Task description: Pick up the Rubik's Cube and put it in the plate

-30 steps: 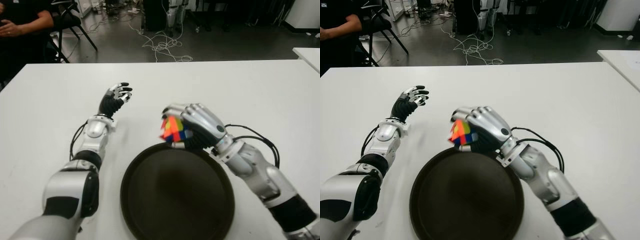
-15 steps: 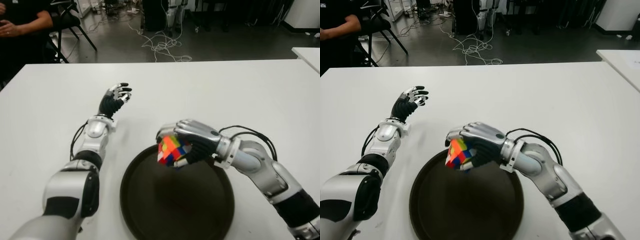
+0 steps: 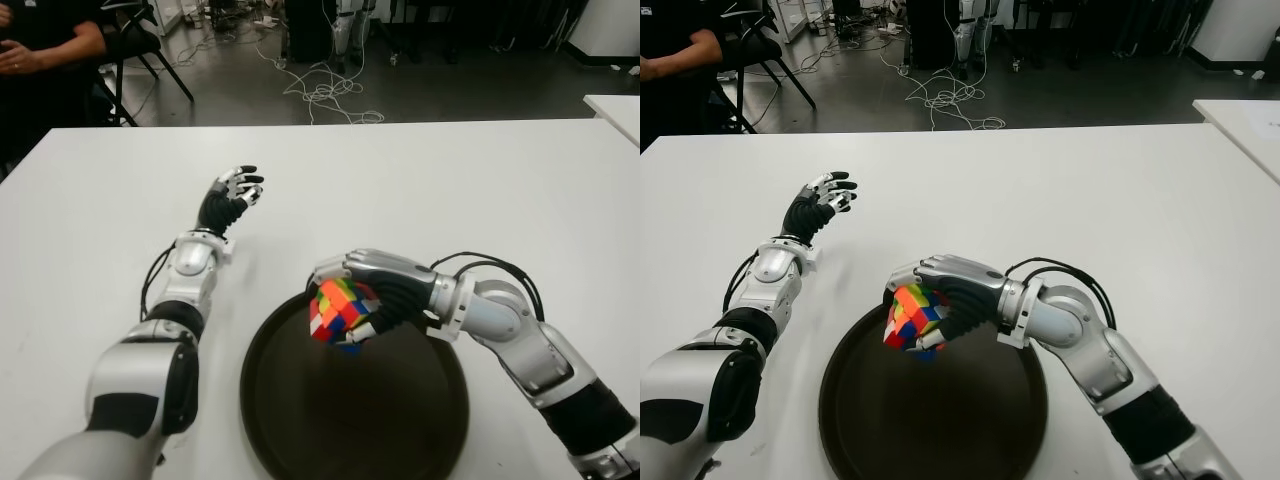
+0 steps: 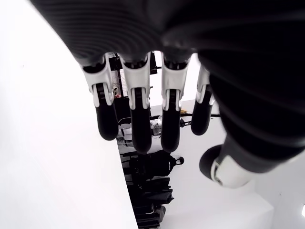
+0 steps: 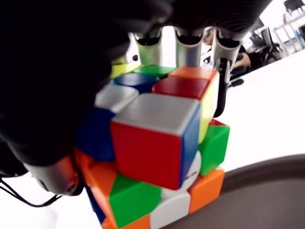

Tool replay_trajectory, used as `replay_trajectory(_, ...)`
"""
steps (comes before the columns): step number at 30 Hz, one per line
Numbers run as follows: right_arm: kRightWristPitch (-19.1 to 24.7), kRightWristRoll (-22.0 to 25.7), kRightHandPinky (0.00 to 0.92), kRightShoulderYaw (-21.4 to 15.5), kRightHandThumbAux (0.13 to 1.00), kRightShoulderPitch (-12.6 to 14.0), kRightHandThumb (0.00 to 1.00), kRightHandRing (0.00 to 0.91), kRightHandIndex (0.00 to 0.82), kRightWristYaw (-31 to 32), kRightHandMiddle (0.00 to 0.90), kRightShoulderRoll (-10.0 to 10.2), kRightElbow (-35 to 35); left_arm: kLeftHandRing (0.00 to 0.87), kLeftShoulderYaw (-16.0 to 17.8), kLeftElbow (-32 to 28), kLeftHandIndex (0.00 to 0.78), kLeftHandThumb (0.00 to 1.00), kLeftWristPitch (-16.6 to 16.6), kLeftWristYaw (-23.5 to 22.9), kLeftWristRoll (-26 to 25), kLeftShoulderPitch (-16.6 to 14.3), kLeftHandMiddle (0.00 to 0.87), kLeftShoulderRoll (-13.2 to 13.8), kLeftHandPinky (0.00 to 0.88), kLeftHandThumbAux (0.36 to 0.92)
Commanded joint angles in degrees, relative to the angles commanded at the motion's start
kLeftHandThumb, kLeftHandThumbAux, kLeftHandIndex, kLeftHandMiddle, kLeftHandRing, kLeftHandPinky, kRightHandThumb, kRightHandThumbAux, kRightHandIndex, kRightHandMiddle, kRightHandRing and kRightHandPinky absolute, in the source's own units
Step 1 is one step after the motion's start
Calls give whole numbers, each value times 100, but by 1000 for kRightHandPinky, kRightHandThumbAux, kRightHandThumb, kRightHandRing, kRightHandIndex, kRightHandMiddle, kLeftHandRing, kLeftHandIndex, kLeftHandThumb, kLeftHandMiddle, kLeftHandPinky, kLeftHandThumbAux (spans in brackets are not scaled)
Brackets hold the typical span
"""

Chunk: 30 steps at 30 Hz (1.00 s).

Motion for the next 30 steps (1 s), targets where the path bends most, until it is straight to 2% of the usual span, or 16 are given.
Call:
replay_trajectory(8, -324, 20, 349, -46, 692, 67, 834, 364, 439, -186, 443, 156, 239, 266, -37, -3, 240, 72, -61, 40, 41, 11, 296, 3, 251, 688)
replay_trajectory(11, -574, 1, 329, -89, 693, 61, 833, 347, 443, -401, 436, 316, 485, 266, -55, -6, 240, 66, -115, 71, 58, 17, 295, 2, 251, 681)
replay_trajectory(12, -649, 3, 287, -99, 711, 64, 779, 298, 426, -458, 350, 364, 555, 264, -62, -6, 239, 65, -125, 78, 63, 18, 293, 4, 250, 677)
replay_trajectory(13, -688, 39, 272, -93, 717, 85, 760, 280, 420, -477, 319, 413, 618, 264, -68, -4, 239, 64, -124, 80, 66, 17, 292, 6, 249, 676)
replay_trajectory(15, -676, 109, 184, -70, 733, 124, 707, 172, 406, -444, 178, 464, 687, 258, -74, 0, 237, 62, -119, 73, 60, 14, 288, 7, 241, 672)
replay_trajectory(16, -647, 139, 156, -59, 746, 140, 595, 137, 324, -412, 143, 477, 702, 258, -75, 1, 237, 61, -116, 67, 55, 13, 287, 7, 241, 670)
replay_trajectory(17, -572, 177, 114, -32, 770, 162, 407, 87, 207, -347, 91, 490, 735, 257, -75, 1, 235, 61, -117, 54, 47, 12, 286, 6, 240, 669)
replay_trajectory(18, -523, 203, 73, -15, 752, 176, 268, 56, 132, -301, 58, 502, 761, 257, -75, 1, 232, 63, -118, 44, 42, 12, 285, 6, 242, 666)
replay_trajectory(21, -461, 271, 23, 8, 710, 178, 96, 18, 43, -199, 19, 538, 869, 258, -75, 0, 228, 68, -117, 32, 31, 12, 283, 5, 246, 660)
replay_trajectory(22, -423, 345, 19, 8, 705, 153, 79, 14, 34, -125, 15, 546, 925, 258, -72, 0, 227, 68, -115, 32, 26, 12, 283, 3, 247, 660)
replay_trajectory(25, -279, 572, 4, -26, 621, 94, 20, 3, 8, 83, 3, 559, 988, 259, -72, 1, 230, 72, -118, 60, 26, 16, 288, -2, 252, 654)
replay_trajectory(30, -255, 576, 0, -50, 546, 57, 3, 0, 1, 131, 0, 587, 1058, 258, -89, -1, 234, 75, -166, 113, 49, 23, 290, -2, 256, 665)
